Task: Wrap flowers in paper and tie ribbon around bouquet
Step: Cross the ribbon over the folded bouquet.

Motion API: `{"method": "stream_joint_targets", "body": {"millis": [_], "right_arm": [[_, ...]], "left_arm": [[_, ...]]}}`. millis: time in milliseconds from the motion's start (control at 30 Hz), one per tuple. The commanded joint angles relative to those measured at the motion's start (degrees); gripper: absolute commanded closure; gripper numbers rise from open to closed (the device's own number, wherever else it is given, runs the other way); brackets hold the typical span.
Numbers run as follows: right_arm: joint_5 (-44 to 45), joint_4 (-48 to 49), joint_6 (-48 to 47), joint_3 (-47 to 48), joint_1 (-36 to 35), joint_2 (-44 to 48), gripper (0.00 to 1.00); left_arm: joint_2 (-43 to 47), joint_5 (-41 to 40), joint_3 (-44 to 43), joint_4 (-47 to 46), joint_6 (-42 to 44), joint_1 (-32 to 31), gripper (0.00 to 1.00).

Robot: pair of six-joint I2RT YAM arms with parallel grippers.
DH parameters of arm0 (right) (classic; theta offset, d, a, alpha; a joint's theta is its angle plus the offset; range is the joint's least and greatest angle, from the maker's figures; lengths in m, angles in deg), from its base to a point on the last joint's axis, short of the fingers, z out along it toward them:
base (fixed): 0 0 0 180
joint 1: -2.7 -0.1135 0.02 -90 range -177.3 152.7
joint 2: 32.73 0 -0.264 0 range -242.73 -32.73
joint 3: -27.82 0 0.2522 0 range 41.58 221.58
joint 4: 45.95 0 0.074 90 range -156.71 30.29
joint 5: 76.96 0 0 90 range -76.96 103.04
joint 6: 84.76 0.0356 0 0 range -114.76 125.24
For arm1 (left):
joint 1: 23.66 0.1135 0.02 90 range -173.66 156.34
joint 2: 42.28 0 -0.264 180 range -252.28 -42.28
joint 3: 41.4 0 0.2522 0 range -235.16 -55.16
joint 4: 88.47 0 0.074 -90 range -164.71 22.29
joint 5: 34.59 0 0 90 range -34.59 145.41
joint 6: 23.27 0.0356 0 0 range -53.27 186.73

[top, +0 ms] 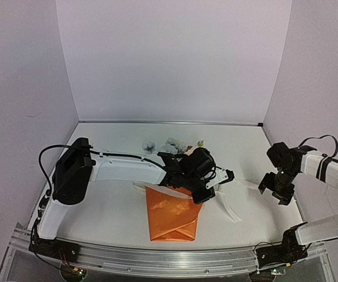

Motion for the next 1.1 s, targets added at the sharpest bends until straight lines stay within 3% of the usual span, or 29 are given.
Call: {"method": "stream_joint_targets", "body": {"millis": [0, 300, 600, 933, 1067], "right_arm": [[-1.15, -3.65, -1.27, 4.42, 3.94, -2.21, 0.17], [-7.35, 3.88, 5.67, 10.03, 11.0, -14.01, 0.15], [-3.83, 4.7, 10.0, 14.27, 11.09, -22.63, 0.22], [-2.85, 6.25, 9.4, 16.72, 11.26, -29.29, 0.39], [-4.44, 6.89, 8.89, 18.49, 11.33, -32.2, 0.55]], "left_arm": [[-1.71, -1.32, -4.3, -2.6, 2.37, -0.2, 1.0], [-7.06, -2.43, -9.62, -5.82, 4.46, -0.16, 1.0], [-9.93, -2.95, -12.06, -8.69, 5.51, -0.16, 0.97], [-11.59, -0.97, -13.63, -10.63, 5.87, -0.21, 0.96], [-12.18, 0.53, -14.63, -11.0, 5.76, -0.27, 0.96]]}}
